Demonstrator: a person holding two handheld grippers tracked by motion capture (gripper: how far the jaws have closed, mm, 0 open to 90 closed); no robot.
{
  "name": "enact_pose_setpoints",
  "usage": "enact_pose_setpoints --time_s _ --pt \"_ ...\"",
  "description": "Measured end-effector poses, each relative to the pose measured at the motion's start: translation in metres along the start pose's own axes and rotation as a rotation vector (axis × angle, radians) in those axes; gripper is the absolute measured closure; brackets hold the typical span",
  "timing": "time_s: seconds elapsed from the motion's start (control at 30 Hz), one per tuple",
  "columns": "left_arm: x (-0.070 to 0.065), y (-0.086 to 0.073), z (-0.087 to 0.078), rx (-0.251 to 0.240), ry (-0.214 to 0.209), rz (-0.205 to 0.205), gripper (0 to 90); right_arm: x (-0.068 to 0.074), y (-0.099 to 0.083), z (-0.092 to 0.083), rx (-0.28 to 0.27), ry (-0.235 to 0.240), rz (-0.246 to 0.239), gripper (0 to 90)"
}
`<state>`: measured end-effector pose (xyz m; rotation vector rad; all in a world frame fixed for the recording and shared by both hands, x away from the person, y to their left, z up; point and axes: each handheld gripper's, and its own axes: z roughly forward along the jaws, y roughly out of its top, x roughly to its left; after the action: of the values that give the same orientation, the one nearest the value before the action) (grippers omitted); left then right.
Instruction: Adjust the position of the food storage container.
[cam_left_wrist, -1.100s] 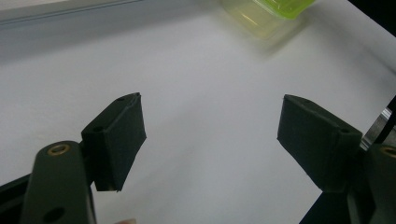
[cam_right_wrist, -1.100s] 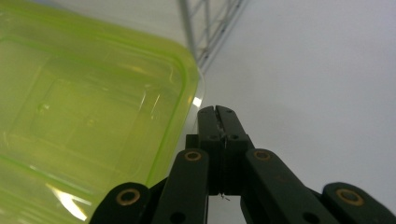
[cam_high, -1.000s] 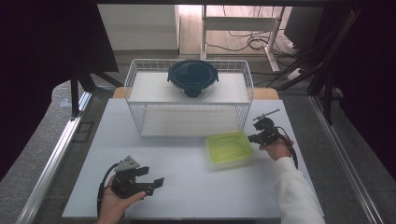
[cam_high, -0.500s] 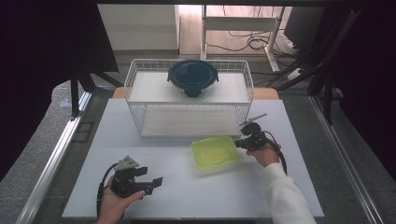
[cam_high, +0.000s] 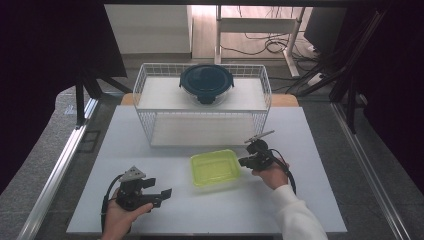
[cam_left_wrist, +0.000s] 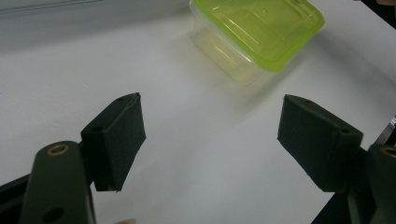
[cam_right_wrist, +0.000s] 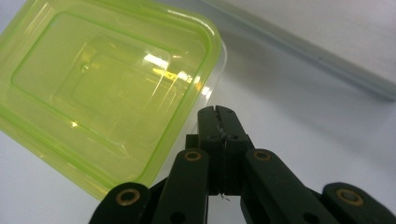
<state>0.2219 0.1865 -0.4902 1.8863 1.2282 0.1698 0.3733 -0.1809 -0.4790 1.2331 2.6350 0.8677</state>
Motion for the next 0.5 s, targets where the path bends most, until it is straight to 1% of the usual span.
enact_pose_setpoints --time_s 0.17,0.2,0.3,0.5 --pt "0.001 0.0 0.0 0.001 0.005 -0.003 22.0 0.01 -0.005 0.0 0.003 0.005 0.003 88.6" --pt "0.001 0.0 0.001 0.0 0.006 -0.006 22.0 0.011 -0.006 0.0 0.001 0.003 0.001 88.5" --pt "0.003 -0.001 0.0 0.001 0.015 -0.007 22.0 0.013 -0.01 0.004 0.017 0.005 0.019 88.5" --pt "0.005 -0.001 -0.001 0.0 0.016 -0.013 22.0 0.02 -0.014 0.006 0.014 0.023 0.013 88.6"
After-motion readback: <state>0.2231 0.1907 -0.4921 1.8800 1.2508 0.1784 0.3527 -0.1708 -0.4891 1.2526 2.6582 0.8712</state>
